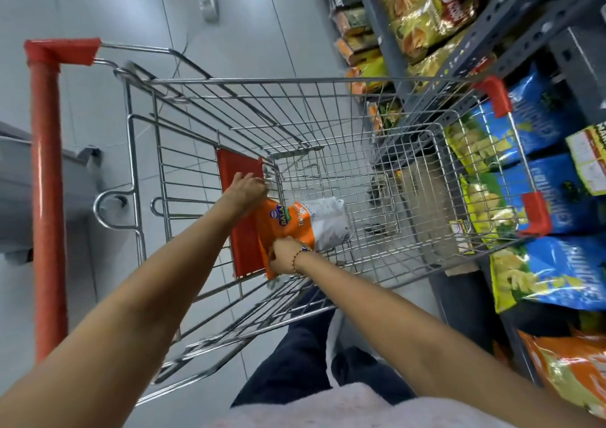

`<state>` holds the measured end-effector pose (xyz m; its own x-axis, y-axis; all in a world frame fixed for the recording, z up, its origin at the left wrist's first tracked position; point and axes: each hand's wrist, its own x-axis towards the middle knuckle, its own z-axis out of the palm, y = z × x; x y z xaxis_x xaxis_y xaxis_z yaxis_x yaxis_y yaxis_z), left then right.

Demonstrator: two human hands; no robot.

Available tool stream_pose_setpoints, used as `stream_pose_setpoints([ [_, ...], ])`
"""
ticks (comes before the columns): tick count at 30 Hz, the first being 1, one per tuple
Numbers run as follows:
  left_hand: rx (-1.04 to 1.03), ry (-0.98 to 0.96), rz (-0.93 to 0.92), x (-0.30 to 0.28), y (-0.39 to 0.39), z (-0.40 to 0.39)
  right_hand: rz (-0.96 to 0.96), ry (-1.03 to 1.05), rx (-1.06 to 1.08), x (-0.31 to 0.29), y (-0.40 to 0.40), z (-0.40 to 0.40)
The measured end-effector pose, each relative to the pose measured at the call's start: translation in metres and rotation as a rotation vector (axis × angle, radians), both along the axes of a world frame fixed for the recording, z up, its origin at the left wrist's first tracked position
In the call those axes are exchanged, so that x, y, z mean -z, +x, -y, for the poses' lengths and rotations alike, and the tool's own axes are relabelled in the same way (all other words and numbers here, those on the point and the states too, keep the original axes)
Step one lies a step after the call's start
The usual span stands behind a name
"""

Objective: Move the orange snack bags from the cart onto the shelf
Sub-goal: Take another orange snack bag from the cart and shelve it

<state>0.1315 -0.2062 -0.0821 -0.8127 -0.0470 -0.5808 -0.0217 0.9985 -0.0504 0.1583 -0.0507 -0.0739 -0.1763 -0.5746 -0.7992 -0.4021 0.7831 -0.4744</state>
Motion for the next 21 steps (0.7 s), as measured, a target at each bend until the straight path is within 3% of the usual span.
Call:
stream_pose_setpoints([
  [6,0.016,0.072,0.0,-0.007,-0.005,0.011,-0.06,-0.089,0.141,-0.016,-0.047,-0.033],
  [10,-0.202,0.445,-0.31,-0.011,-0.007,0.003,-0.072,-0.091,0.314,-0.02,-0.071,-0.08],
  [13,-0.284,0.651,-0.398,-0.023,-0.025,-0.017,-0.179,-0.107,0.369,-0.027,-0.07,-0.094],
  [19,-0.353,0.692,-0.44,-0.019,-0.048,-0.057,-0.381,-0.009,0.465,-0.031,-0.048,-0.094],
  [21,-0.416,0.673,-0.435,-0.018,-0.051,-0.062,-0.531,0.0,0.522,-0.034,-0.046,-0.094],
])
